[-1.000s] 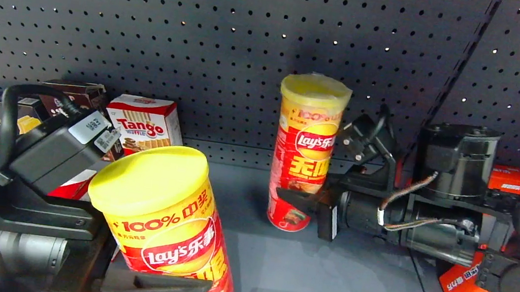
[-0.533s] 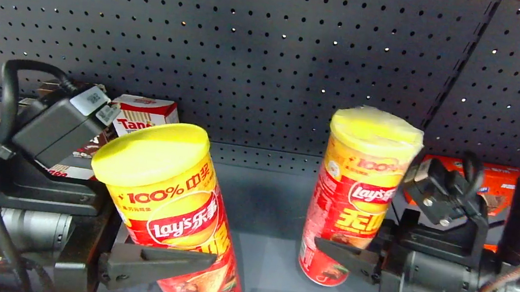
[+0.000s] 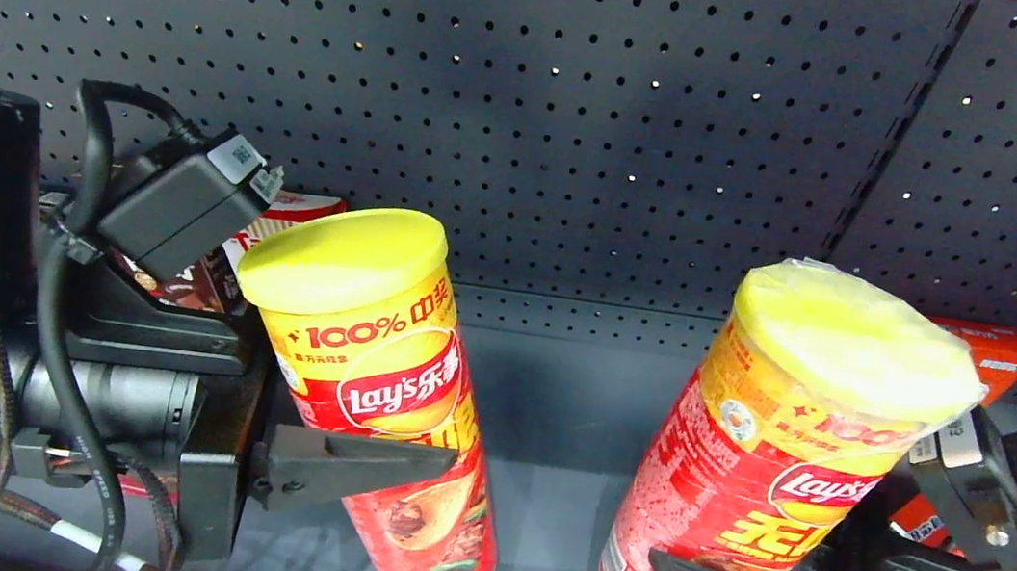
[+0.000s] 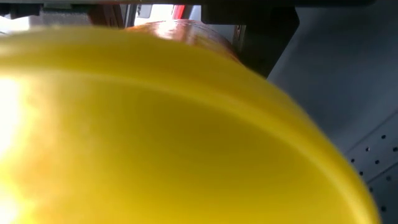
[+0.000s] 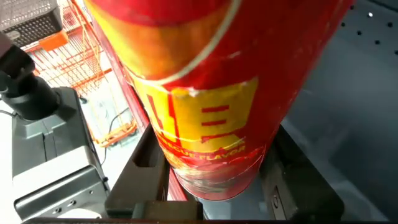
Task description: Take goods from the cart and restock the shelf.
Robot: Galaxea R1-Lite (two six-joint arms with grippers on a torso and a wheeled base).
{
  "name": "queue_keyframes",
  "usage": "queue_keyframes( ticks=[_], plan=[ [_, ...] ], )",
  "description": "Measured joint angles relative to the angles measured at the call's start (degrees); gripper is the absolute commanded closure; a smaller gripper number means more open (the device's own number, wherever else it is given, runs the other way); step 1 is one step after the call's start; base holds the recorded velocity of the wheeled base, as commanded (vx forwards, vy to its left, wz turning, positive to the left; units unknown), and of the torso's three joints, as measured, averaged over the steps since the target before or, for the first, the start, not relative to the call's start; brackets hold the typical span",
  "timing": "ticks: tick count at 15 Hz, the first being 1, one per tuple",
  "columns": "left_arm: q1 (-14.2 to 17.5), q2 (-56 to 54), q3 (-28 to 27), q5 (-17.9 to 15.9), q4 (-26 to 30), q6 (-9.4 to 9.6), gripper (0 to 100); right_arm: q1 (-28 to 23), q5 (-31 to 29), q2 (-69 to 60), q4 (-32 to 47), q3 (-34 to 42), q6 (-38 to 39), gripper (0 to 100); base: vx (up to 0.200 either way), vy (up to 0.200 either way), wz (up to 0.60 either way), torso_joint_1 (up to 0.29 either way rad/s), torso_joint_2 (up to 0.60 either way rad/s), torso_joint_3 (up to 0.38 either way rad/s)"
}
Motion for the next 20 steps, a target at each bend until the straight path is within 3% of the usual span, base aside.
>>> queue_keyframes(
  ticks=[7,14,15,20],
  plan=[
    [0.89,0.67,-0.48,-0.06,-0.02,0.02,100,0.44,-0.11,8.97,-9.34,0.91,-0.07,100,0.000,0.000,0.00,0.000,0.00,0.000],
    [1.62,1.27,-0.15,-0.38,-0.49,0.11,100,0.38,-0.06,13.29,-10.44,1.02,-0.38,100,0.000,0.000,0.00,0.000,0.00,0.000],
    [1.62,1.35,-0.15,-0.39,-0.49,0.10,100,0.33,-0.06,13.54,-10.78,1.02,-0.49,0,0.000,0.000,0.00,0.000,0.00,0.000],
    [1.49,1.44,0.11,-0.38,-0.49,0.18,100,0.24,-1.67,13.57,-11.00,1.24,-0.62,0,0.000,0.000,0.00,0.000,0.00,0.000]
  ],
)
